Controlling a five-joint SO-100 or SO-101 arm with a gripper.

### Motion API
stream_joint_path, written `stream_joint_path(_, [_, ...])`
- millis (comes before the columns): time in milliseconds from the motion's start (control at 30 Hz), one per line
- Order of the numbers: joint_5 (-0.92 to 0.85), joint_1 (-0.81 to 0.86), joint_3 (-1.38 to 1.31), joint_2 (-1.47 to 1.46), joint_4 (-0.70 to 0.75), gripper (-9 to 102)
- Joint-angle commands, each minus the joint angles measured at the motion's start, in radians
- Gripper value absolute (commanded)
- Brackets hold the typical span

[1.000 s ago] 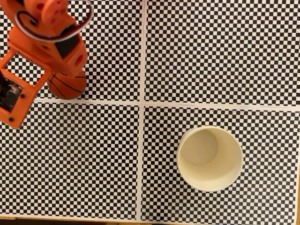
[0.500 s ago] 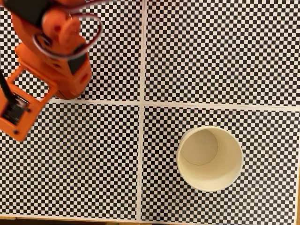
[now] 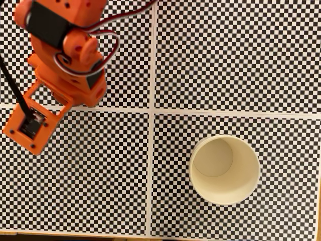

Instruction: Grasp basketball and place into cup.

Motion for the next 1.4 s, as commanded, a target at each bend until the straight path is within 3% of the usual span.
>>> stream_joint_path(0, [0.008,0.0,-0.002,-0.003,-0.028,59])
stream_joint_path(500, [0.0,0.021,-0.006,-0.078,-0.086,57])
stream_joint_path(700, [-0.02,0.04,-0.012,-0.112,-0.1,50])
stream_joint_path(800, [-0.017,0.051,-0.012,-0.126,-0.101,43])
stream_joint_path(1033, [-0.012,0.066,-0.011,-0.129,-0.101,14])
stream_joint_path(1367, [-0.006,0.052,-0.015,-0.098,-0.103,1])
